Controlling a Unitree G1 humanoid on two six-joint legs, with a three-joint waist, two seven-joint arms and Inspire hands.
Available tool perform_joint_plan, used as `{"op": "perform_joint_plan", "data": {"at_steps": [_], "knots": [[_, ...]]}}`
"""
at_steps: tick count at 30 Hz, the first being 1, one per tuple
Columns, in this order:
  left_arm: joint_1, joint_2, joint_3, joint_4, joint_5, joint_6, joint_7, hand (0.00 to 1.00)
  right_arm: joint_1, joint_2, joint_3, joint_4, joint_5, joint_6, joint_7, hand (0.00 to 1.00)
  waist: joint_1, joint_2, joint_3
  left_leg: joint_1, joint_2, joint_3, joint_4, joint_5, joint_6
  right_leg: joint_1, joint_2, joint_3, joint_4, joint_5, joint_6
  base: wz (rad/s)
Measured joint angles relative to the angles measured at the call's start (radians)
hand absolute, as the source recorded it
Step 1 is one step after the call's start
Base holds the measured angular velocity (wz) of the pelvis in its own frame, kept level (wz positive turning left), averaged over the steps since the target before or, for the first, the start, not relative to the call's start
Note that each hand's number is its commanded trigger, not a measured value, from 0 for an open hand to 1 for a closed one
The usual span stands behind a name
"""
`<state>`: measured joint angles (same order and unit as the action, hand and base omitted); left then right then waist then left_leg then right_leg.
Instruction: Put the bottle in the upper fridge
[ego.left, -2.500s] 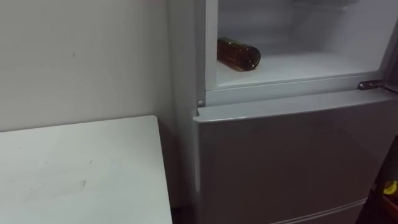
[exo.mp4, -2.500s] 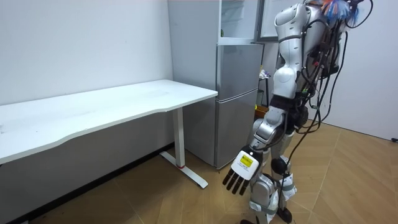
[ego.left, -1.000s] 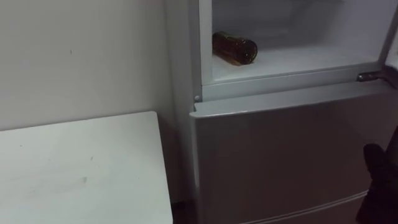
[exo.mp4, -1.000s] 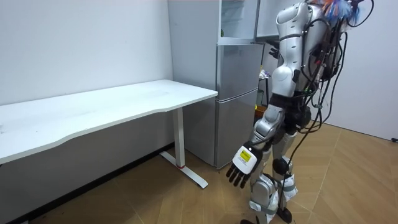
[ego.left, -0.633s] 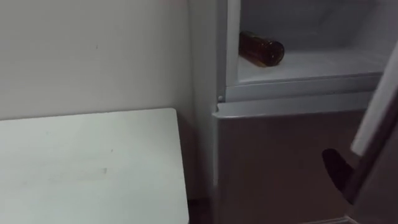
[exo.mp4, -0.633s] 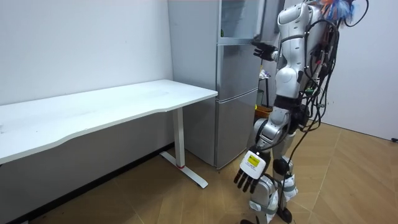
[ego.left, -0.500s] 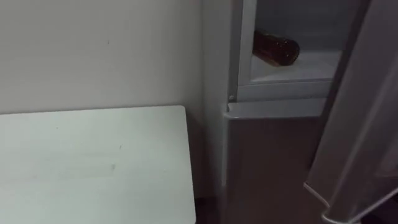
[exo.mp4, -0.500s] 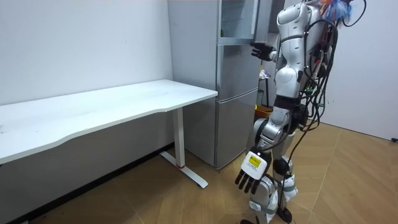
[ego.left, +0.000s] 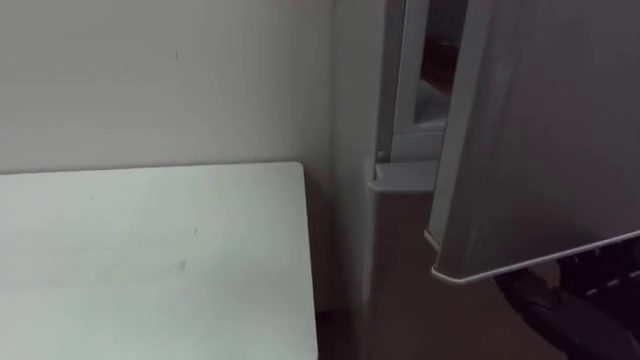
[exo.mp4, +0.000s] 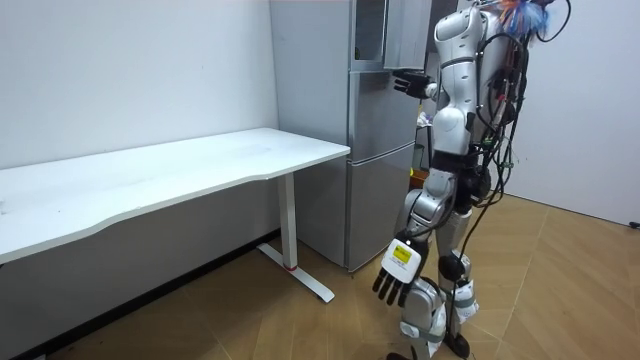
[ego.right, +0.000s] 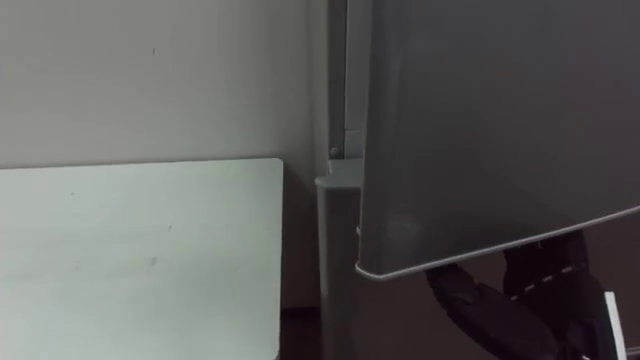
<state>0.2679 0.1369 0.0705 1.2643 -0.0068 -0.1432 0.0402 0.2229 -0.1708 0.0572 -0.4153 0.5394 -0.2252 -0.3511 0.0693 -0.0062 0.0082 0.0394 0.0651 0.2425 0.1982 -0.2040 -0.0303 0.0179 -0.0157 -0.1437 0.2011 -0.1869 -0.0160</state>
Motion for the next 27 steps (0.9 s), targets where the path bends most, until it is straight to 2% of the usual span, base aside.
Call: {"op": "perform_joint_plan", "data": {"at_steps": [5, 9, 10, 12, 16, 20, 23, 27], "knots": [[0.001, 0.0, -0.006, -0.02, 0.0, 0.021, 0.012, 0.0, 0.009, -0.002, 0.001, 0.024, -0.003, 0.018, 0.088, 0.0, -0.011, 0.002, -0.0014, 0.001, 0.001, 0.0, -0.001, -0.004, 0.001, -0.005, 0.001, 0.003, 0.003, 0.0, 0.0, 0.0], [0.024, 0.002, -0.006, -0.061, -0.001, 0.031, 0.02, 0.0, 0.029, -0.002, -0.001, 0.046, 0.004, 0.021, 0.159, 0.0, -0.015, 0.007, -0.0093, 0.008, 0.001, 0.0, -0.001, -0.004, 0.001, 0.002, 0.001, 0.003, 0.002, 0.001, 0.001, 0.0], [0.037, 0.003, -0.006, -0.076, -0.001, 0.033, 0.024, 0.0, 0.032, -0.002, 0.0, 0.066, 0.008, 0.021, 0.183, 0.0, -0.021, 0.004, -0.0154, 0.008, 0.001, -0.001, 0.001, -0.004, 0.002, 0.003, 0.001, 0.002, 0.003, 0.001, 0.001, 0.0], [0.046, 0.002, -0.007, -0.089, -0.001, 0.035, 0.031, 0.0, 0.035, -0.002, 0.0, 0.089, 0.011, 0.025, 0.203, 0.0, -0.027, 0.002, -0.0181, 0.009, 0.001, -0.001, 0.001, -0.004, 0.002, 0.005, 0.001, 0.001, 0.003, 0.003, 0.001, 0.02], [0.075, 0.0, -0.007, -0.106, -0.001, 0.056, 0.066, 0.0, 0.065, -0.001, -0.007, 0.199, 0.012, 0.04, 0.225, 0.0, -0.048, 0.003, -0.0149, 0.026, 0.001, -0.004, 0.001, -0.008, 0.003, 0.029, 0.001, 0.0, -0.013, 0.005, 0.003, 0.02], [0.084, 0.0, -0.013, -0.106, -0.03, 0.056, 0.067, 0.0, 0.097, 0.001, -0.059, 0.327, 0.075, 0.053, 0.219, 0.0, -0.072, 0.001, -0.0133, 0.026, -0.005, -0.014, 0.004, -0.011, 0.008, 0.038, -0.004, -0.008, -0.015, 0.004, 0.008, 0.06], [0.093, -0.001, -0.012, -0.11, -0.038, 0.059, 0.068, 0.0, 0.129, 0.002, -0.104, 0.344, 0.102, 0.067, 0.189, 0.0, -0.08, 0.001, -0.0161, 0.027, -0.007, -0.013, 0.0, -0.011, 0.009, 0.035, -0.006, -0.007, -0.014, 0.003, 0.01, 0.0], [0.106, 0.0, 0.017, -0.128, -0.037, 0.071, 0.077, 0.0, 0.135, 0.008, -0.164, 0.343, 0.1, 0.067, 0.16, 0.0, -0.098, 0.005, -0.0158, 0.037, -0.007, -0.011, -0.006, -0.011, 0.008, 0.04, -0.005, -0.007, -0.014, 0.003, 0.01, 0.0]]}}
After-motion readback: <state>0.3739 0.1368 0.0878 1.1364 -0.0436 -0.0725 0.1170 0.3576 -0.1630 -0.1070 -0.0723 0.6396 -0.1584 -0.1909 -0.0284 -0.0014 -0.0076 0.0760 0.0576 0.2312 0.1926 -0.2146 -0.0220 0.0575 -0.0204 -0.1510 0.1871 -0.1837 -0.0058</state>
